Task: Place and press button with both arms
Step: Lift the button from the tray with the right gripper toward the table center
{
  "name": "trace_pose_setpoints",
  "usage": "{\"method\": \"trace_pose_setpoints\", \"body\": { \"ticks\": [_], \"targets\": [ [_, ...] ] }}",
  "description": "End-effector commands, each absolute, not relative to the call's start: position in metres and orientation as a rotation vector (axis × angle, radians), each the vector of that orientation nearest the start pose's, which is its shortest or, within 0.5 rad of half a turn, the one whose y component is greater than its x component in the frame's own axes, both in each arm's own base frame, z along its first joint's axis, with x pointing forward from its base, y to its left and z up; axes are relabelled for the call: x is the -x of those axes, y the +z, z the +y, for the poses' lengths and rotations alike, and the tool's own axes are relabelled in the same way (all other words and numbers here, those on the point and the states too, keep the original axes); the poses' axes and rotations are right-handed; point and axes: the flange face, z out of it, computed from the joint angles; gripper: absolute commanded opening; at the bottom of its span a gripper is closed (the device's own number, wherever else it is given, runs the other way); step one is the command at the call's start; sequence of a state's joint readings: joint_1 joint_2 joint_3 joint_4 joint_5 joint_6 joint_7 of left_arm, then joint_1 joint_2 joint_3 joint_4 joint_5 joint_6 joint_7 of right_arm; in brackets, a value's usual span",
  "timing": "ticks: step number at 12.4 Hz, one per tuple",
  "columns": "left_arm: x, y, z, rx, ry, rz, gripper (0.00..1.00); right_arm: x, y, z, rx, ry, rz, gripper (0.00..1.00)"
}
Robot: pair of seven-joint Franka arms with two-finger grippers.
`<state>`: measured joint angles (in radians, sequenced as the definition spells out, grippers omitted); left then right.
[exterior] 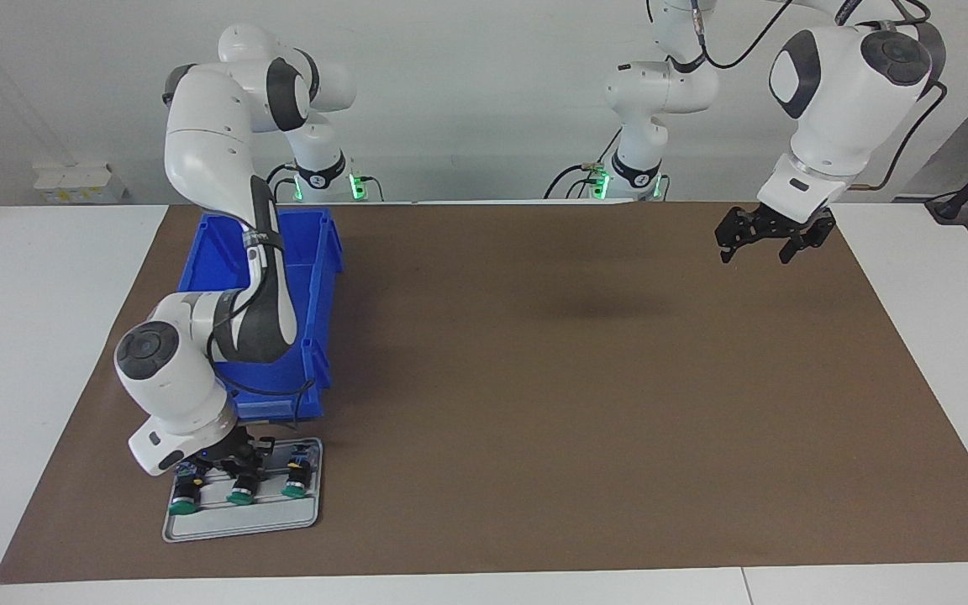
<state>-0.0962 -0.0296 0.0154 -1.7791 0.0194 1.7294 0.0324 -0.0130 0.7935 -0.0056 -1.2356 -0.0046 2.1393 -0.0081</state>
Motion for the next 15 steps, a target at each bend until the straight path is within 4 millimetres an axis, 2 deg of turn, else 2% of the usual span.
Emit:
{"method": "trace_pose_setpoints", "body": {
  "ticks": [1,4,8,12,15],
  "targets": [
    [-0.542,0.558,-0.039,3.12,0.009,0.18,1.0,-0.757,0.323,-0.013,3.123,-0.207,0.006,0.0],
    [-0.542,0.558,-0.039,3.12,0.009,0.18,1.0,-0.75,0.367,-0.013,3.117,-0.254,0.046,0.0],
    [-0.542,0.558,-0.039,3.12,0.009,0.18,1.0,-0.724,0.42,-0.008,3.083,-0.261,0.324,0.0],
    [-0.542,0.558,-0.039,3.12,0.009,0.18,1.0,-0.7,0.473,0.034,3.01,-0.194,0.751,0.0],
    [-0.542,0.558,-0.04,3.12,0.009,0.182,1.0,-0.688,0.485,0.102,2.922,-0.187,1.107,0.0]
  ]
}}
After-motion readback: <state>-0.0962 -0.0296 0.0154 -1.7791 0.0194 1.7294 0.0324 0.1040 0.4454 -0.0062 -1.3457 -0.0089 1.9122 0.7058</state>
